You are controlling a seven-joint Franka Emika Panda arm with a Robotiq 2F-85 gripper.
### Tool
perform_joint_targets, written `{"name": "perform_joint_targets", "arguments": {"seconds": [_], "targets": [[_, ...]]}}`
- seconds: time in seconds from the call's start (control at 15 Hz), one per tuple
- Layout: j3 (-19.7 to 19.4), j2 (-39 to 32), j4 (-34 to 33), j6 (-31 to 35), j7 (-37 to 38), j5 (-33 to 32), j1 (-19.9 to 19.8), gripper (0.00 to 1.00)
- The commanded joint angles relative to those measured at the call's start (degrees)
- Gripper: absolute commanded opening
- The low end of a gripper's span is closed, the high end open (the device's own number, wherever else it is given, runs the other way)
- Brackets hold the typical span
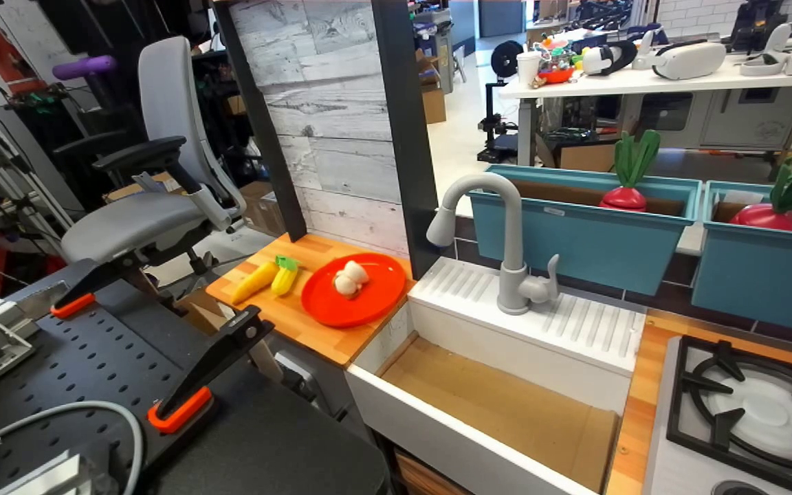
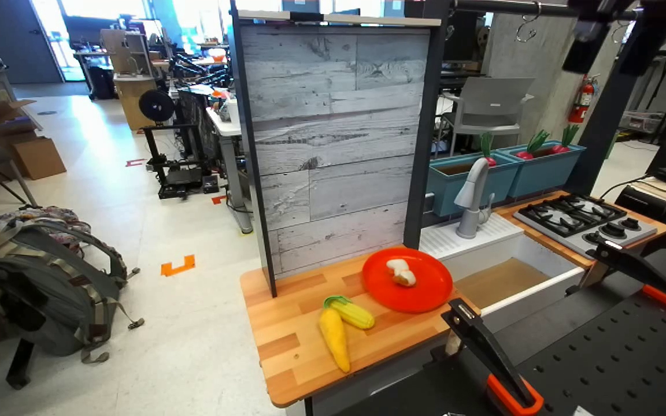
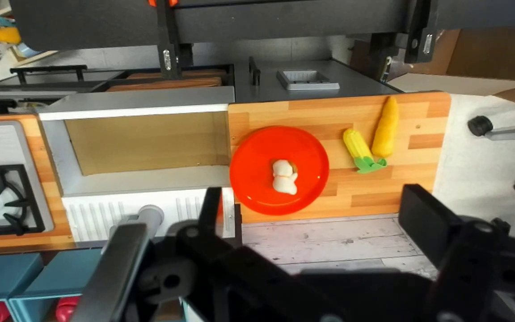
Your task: Remove the doll from the orange plate
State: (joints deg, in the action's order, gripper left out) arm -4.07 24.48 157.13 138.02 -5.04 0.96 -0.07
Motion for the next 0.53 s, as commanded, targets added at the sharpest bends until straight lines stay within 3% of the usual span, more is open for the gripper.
{"name": "perform_joint_targets", "arguments": {"seconds": [0.0,0.2,0.47], "targets": [[-0.91,-11.80,-5.10,4.18,-2.21,5.23,2.36,1.00],[-1.57,-19.92,-9.23,5.11,-7.95,13.30,3.95,1.00],[0.91,-29.86,-15.66,4.85,-11.79,19.74,2.47,1.00]]}}
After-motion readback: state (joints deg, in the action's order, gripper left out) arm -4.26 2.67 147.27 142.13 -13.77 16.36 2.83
